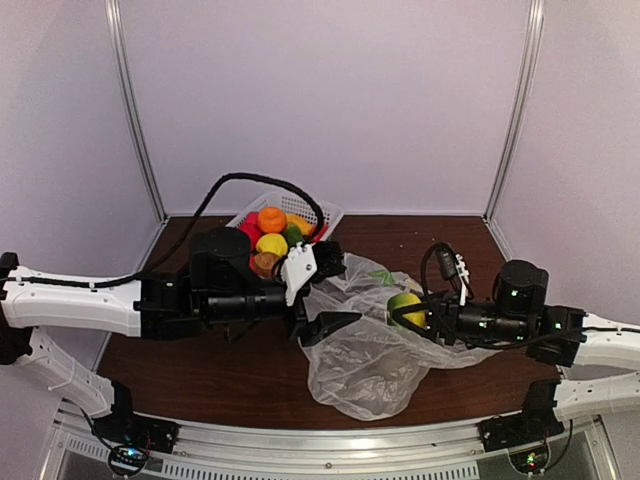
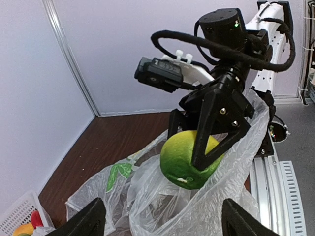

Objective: Untie the knot of the plastic bag and take out the fruit
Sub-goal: Adjust the takeout bag at the center of the board, then pass from the right arm to the left

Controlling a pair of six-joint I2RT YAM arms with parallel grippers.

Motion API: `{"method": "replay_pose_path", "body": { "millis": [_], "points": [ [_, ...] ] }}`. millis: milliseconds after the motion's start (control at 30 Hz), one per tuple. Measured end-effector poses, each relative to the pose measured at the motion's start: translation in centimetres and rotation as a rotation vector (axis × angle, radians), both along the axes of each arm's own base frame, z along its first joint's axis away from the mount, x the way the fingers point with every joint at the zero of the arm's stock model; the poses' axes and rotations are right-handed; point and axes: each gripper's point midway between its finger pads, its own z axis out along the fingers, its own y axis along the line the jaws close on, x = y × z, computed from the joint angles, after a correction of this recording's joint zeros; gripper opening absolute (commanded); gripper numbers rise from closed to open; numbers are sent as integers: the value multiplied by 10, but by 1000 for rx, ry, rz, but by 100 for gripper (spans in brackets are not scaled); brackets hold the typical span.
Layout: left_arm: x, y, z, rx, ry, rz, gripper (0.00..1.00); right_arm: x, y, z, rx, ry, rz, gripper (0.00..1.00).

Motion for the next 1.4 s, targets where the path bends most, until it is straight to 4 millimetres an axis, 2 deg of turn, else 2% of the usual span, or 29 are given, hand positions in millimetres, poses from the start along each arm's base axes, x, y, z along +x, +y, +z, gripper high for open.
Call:
{"method": "replay_pose_path", "body": {
  "millis": [67, 133, 300, 467, 733, 1000, 1033, 1233, 1400],
  "points": [
    [-5, -5, 2, 0, -47, -22, 82, 0, 2, -1, 5, 15, 1, 39],
    [-4, -13, -6, 30, -79, -31, 82, 0, 4, 0, 16, 29, 8, 39],
    [11, -33, -25, 80, -111, 4, 81, -2, 6, 3, 41, 45, 23, 40],
    [20, -49, -25, 77, -121, 26, 81, -3, 6, 6, 55, 55, 28, 40],
    [8, -55, -25, 70, -136, -55, 82, -4, 3, 13, 75, 44, 28, 41],
    [-8, -59, -37, 104, -162, -121, 85, -4, 5, 13, 79, 50, 32, 41],
    [-10, -61, -39, 110, -166, -124, 87, -5, 6, 12, 80, 52, 35, 41],
    [-9, -78, -58, 158, -195, -115, 89, -5, 7, 11, 85, 68, 41, 41],
    [-1, -82, -62, 174, -213, -74, 90, -6, 8, 12, 87, 69, 46, 41]
  ]
}}
